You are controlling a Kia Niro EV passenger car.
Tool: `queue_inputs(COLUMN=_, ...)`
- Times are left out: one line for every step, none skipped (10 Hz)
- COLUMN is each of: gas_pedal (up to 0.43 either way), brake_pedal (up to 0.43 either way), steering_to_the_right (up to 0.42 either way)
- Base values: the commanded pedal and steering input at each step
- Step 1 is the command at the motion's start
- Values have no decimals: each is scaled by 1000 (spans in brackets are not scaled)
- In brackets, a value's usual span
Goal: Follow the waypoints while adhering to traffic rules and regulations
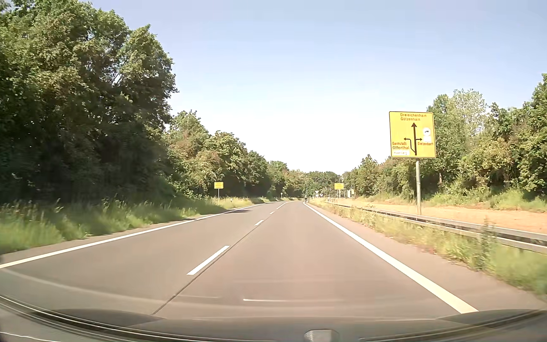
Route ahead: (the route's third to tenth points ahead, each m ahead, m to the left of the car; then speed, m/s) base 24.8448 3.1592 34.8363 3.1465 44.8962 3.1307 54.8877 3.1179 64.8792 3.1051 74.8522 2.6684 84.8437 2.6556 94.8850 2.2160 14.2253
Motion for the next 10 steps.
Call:
queue_inputs(gas_pedal=28, brake_pedal=30, steering_to_the_right=-1)
queue_inputs(gas_pedal=28, brake_pedal=30, steering_to_the_right=0)
queue_inputs(gas_pedal=39, brake_pedal=30, steering_to_the_right=-1)
queue_inputs(gas_pedal=39, brake_pedal=30, steering_to_the_right=-1)
queue_inputs(gas_pedal=39, brake_pedal=30, steering_to_the_right=-1)
queue_inputs(gas_pedal=47, brake_pedal=30, steering_to_the_right=-1)
queue_inputs(gas_pedal=47, brake_pedal=30, steering_to_the_right=-1)
queue_inputs(gas_pedal=47, brake_pedal=30, steering_to_the_right=-1)
queue_inputs(gas_pedal=47, brake_pedal=30, steering_to_the_right=-1)
queue_inputs(gas_pedal=47, brake_pedal=30, steering_to_the_right=0)
